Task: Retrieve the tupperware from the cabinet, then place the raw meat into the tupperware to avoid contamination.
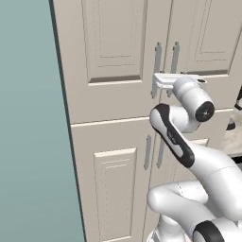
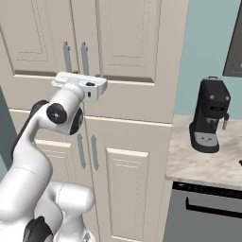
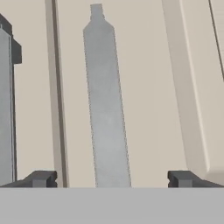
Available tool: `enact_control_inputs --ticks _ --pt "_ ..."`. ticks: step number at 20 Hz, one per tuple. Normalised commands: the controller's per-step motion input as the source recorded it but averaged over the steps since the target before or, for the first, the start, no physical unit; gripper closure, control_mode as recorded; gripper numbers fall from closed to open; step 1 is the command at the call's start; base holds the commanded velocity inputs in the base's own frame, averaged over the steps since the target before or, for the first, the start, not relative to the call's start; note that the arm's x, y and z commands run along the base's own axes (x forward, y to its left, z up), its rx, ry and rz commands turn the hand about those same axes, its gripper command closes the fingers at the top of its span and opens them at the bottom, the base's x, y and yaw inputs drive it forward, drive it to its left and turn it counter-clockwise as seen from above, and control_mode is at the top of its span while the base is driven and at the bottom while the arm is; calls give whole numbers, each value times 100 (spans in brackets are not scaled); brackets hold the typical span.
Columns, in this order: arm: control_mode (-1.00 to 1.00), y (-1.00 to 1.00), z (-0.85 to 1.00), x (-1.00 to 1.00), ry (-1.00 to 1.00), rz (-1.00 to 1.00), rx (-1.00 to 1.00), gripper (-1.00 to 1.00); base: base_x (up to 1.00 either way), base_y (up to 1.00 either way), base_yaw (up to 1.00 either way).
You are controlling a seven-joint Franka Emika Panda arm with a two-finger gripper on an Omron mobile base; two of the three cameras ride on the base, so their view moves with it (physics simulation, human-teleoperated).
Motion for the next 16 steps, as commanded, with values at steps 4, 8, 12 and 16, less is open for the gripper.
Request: enact_control_inputs --ticks 4,8,12,16 --pt "-100 8 0 22 0 -3 0 100 0 0 0" --pt "-100 9 0 18 0 -3 0 100 0 0 0" --pt "-100 12 0 13 0 -3 -1 100 0 0 0" --pt "-100 3 0 4 0 -1 0 100 0 0 0"
